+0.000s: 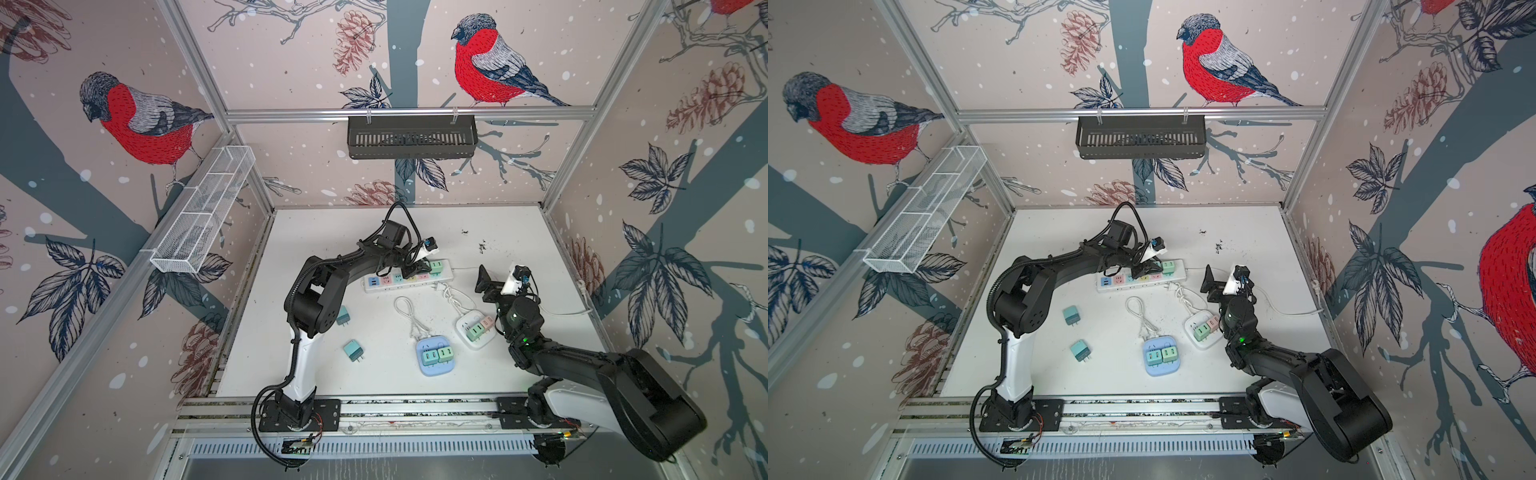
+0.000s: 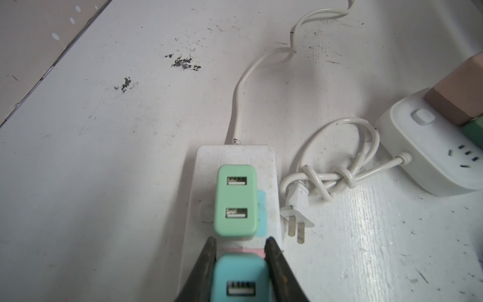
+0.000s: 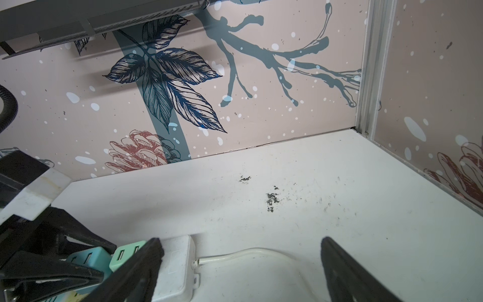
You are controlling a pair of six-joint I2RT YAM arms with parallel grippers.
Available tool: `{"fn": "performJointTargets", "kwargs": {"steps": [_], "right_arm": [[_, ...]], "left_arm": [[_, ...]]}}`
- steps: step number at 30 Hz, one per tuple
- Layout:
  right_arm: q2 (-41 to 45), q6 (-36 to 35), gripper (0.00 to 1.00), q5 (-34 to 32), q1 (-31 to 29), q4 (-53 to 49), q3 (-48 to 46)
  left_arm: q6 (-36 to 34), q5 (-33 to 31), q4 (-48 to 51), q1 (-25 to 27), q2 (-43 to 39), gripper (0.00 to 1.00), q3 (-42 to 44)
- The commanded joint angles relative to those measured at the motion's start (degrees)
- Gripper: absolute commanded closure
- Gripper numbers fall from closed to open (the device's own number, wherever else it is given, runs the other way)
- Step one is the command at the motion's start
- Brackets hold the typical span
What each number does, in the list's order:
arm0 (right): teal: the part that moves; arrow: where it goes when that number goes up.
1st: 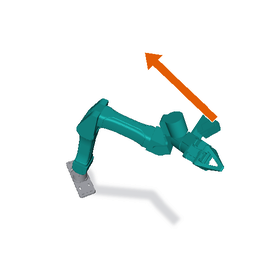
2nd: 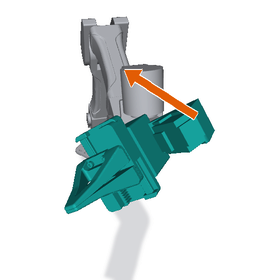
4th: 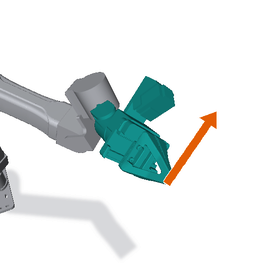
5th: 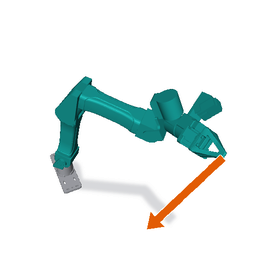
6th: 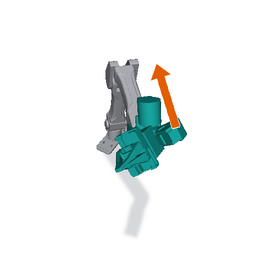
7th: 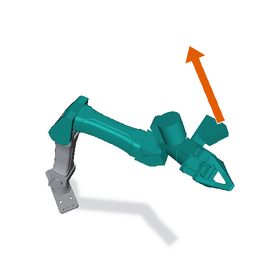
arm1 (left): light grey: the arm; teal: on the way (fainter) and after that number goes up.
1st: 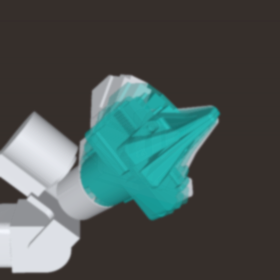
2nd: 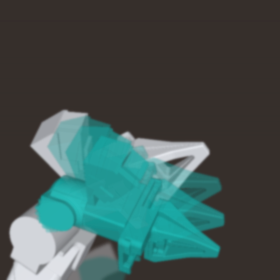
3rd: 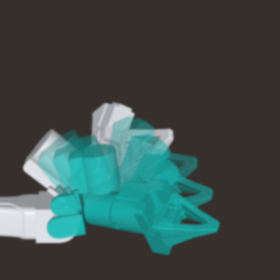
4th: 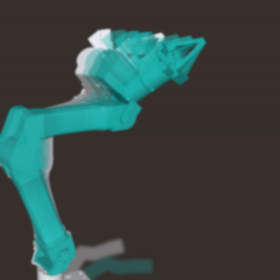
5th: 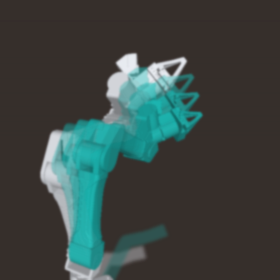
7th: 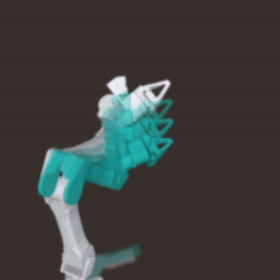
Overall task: Insert the plug
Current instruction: 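Carry the teal adapter with the left gripper over the socket beside the green adapter, then press the teal adapter down into the power strip socket with the left gripper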
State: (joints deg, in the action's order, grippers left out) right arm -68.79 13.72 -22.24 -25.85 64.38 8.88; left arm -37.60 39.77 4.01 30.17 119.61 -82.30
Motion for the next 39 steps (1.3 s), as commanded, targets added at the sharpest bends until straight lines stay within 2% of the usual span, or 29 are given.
{"fn": "performJointTargets", "kwargs": {"steps": [1, 10, 39], "right_arm": [[0.1, 1.0, 0.06, 0.3, 0.0, 1.0, 0.3], [0.2, 1.1, 0.06, 0.3, 0.0, 1.0, 0.2], [0.3, 1.3, 0.06, 0.3, 0.2, 1.0, 0.0]], "left_arm": [[-0.3, 5.1, -4.4, -0.5, -1.5, 1.0, 3.3], [0.9, 5.8, -9.7, -0.4, -0.9, 1.0, 4.4], [4.2, 4.4, -11.8, -0.3, 2.2, 1.0, 2.8]]}}
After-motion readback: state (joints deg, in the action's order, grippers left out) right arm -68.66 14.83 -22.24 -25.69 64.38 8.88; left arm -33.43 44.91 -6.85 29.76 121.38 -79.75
